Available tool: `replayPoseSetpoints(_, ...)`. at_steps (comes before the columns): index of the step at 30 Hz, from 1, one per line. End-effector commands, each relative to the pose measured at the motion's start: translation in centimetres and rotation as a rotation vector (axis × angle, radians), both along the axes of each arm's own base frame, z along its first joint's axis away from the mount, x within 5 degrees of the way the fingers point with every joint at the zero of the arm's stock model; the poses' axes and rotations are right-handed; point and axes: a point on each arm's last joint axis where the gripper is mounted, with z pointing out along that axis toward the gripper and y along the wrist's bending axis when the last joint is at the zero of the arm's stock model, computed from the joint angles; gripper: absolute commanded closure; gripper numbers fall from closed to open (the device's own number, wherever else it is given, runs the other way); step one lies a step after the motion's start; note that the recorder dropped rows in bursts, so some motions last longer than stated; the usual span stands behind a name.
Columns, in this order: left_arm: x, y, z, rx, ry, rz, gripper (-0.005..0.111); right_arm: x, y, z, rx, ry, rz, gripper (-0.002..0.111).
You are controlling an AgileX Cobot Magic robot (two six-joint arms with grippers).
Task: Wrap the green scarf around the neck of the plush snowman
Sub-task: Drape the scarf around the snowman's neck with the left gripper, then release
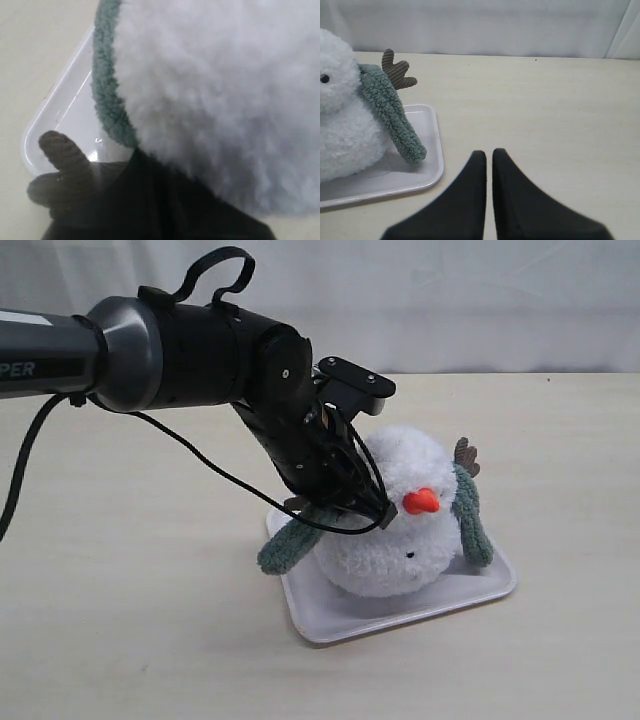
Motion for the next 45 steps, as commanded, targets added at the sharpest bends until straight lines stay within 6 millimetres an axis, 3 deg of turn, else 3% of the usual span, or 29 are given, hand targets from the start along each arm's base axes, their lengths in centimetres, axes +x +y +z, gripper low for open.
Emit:
replayPoseSetpoints(1, -0.5, 0.2, 1.2, -0.003, 0.004, -0.003, 0.107, 0.0, 0.0, 0.0, 0.001, -0.012, 0.004, 0.104)
replayPoseSetpoints(12, -1.1, 0.4, 1.3, 0.006, 0.069, 0.005, 0.104, 0.0, 0.0, 0.0, 0.001, -0.012, 0.004, 0.104)
replayPoseSetpoints(14, -1.1, 0.3, 1.3, 0.004, 0.068, 0.005, 0.095, 0.0, 0.0, 0.0, 0.001, -0.012, 0.004, 0.104)
replayPoseSetpoints(16, -1.1, 0.3, 1.3, 0.005, 0.066, -0.001, 0.076, 0.0, 0.0, 0.0, 0.001, -0.012, 0.004, 0.104)
replayPoseSetpoints(20, -1.1, 0.3, 1.3, 0.006, 0.074, -0.002, 0.056, 0.0, 0.0, 0.0, 0.001, -0.012, 0.004, 0.104)
replayPoseSetpoints(27, -3.6, -0.4, 3.0, -0.122, 0.246, -0.151, 0.056, 0.0, 0.0, 0.0, 0.001, -0.012, 0.004, 0.104)
replayPoseSetpoints(33, -3.5, -0.4, 4.2, -0.159, 0.203, -0.145, 0.056, 0.0, 0.0, 0.0, 0.001, -0.012, 0.004, 0.104)
replayPoseSetpoints(42, -4.0, -0.3, 4.1, -0.155, 0.247, -0.156, 0.056, 0.0, 0.0, 0.0, 0.001, -0.012, 0.004, 0.104)
replayPoseSetpoints(45, -3.8, -0.1, 4.2, -0.137, 0.218, -0.163, 0.07, 0.0, 0.0, 0.0, 0.001, -0.012, 0.004, 0.104)
